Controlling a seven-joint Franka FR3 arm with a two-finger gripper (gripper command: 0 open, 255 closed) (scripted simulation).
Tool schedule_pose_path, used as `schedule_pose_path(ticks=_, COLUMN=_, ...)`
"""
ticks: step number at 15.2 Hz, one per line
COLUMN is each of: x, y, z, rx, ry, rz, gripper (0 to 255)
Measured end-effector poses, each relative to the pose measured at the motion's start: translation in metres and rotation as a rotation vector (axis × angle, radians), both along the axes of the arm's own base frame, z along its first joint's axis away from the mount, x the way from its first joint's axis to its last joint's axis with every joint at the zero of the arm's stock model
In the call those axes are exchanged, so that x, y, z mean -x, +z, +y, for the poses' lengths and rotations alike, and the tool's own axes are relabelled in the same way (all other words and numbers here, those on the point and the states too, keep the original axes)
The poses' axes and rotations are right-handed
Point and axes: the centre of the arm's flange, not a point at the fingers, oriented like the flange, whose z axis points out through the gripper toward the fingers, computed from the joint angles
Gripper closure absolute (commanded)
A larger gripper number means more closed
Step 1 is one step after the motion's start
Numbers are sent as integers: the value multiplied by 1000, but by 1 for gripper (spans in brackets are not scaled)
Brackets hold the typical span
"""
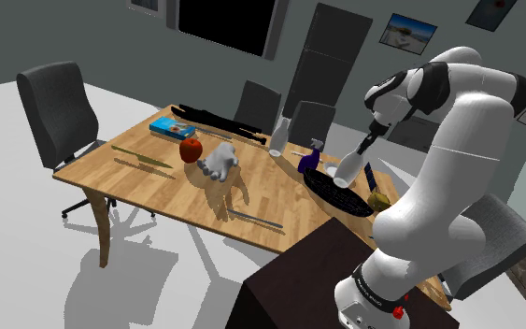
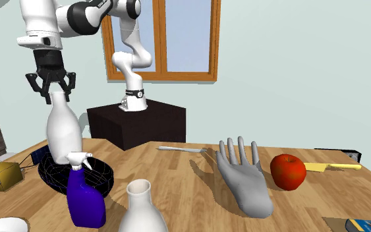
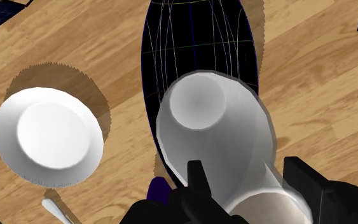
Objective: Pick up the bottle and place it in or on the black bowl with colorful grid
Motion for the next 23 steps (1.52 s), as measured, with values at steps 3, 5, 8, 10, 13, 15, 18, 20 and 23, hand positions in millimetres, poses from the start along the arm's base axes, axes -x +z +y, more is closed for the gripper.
schedule_pose_path(ticks=3, x=0, y=-16, z=1, rx=0, ry=0, rz=0, gripper=255)
schedule_pose_path(ticks=5, x=-1, y=-18, z=1, rx=0, ry=0, rz=0, gripper=255)
schedule_pose_path(ticks=8, x=-1, y=-19, z=1, rx=0, ry=0, rz=0, gripper=255)
schedule_pose_path(ticks=10, x=-1, y=-19, z=1, rx=0, ry=0, rz=0, gripper=0)
schedule_pose_path(ticks=13, x=-1, y=-19, z=1, rx=1, ry=0, rz=-1, gripper=0)
schedule_pose_path(ticks=15, x=-1, y=-19, z=1, rx=1, ry=0, rz=-1, gripper=0)
schedule_pose_path(ticks=18, x=-1, y=-3, z=1, rx=1, ry=0, rz=-1, gripper=0)
schedule_pose_path(ticks=20, x=2, y=19, z=1, rx=2, ry=0, rz=-1, gripper=0)
schedule_pose_path(ticks=23, x=4, y=30, z=1, rx=1, ry=0, rz=-1, gripper=0)
